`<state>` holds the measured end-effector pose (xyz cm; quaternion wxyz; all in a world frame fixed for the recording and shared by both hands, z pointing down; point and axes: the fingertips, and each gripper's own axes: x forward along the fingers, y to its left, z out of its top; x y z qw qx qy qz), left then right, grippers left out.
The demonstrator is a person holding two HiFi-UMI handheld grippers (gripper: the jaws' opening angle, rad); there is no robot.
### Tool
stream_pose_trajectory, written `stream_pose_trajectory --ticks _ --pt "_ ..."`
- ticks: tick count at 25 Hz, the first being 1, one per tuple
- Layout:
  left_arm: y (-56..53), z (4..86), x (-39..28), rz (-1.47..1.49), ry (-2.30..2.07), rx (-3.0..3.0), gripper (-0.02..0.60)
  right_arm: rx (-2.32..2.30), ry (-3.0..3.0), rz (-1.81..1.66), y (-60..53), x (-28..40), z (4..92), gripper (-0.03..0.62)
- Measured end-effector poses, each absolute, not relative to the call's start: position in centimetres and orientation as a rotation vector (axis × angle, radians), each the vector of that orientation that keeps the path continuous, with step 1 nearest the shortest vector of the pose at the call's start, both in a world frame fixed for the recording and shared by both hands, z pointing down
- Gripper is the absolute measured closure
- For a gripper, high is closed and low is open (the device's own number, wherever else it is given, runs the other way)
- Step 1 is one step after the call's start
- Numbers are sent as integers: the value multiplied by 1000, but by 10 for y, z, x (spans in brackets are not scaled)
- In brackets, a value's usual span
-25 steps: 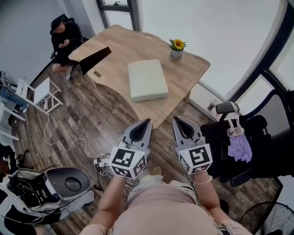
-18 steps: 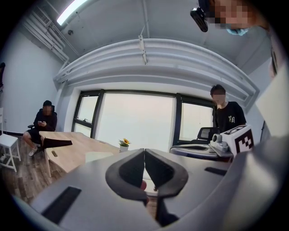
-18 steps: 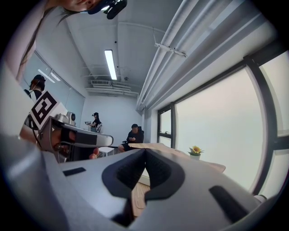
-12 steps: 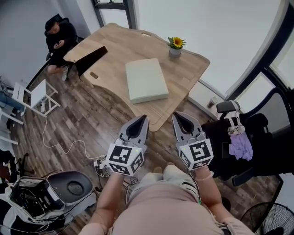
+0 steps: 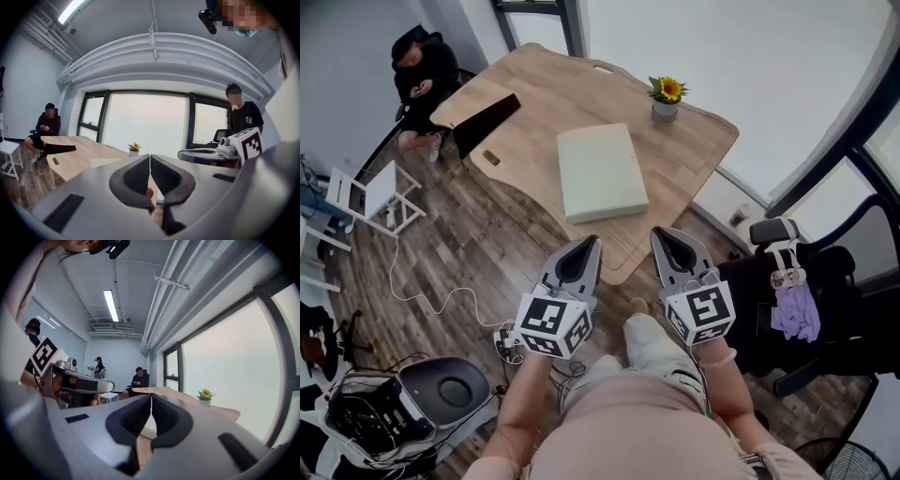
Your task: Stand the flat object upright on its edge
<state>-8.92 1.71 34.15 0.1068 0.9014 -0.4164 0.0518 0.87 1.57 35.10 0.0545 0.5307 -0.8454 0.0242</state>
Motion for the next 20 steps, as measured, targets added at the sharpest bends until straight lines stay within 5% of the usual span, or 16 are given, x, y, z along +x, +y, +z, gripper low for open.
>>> stream_pose_trajectory --ticks 20 --pt "-97 363 -72 169 -1277 2569 568 1531 -2586 151 -97 38 378 594"
